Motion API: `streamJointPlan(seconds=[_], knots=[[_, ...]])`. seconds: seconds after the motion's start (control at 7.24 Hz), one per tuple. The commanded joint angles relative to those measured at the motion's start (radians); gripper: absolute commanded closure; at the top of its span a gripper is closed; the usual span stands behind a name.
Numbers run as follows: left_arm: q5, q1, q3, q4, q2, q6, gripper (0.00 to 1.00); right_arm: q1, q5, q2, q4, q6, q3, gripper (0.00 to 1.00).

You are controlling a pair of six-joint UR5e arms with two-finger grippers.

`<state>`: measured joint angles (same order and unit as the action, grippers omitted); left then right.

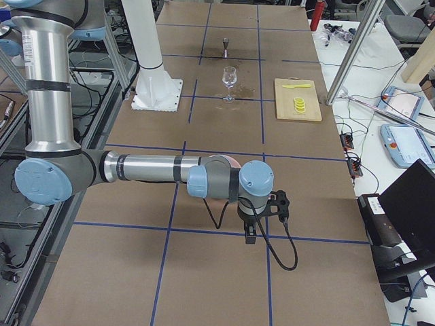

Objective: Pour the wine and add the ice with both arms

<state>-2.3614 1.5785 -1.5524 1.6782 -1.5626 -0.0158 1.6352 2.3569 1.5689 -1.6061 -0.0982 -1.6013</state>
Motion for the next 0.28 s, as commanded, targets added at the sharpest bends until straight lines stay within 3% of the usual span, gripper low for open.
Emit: streamJointPlan(seconds=[0.0, 0.14], knots=[[0.001, 0.000, 0.000, 0.000, -0.001, 0.000, 0.00, 0.000, -0.001, 0.000, 0.000, 0.000, 0.001, 0.00], [0.001, 0.000, 0.000, 0.000, -0.002, 0.000, 0.00, 0.000, -0.001, 0.000, 0.000, 0.000, 0.001, 0.00]])
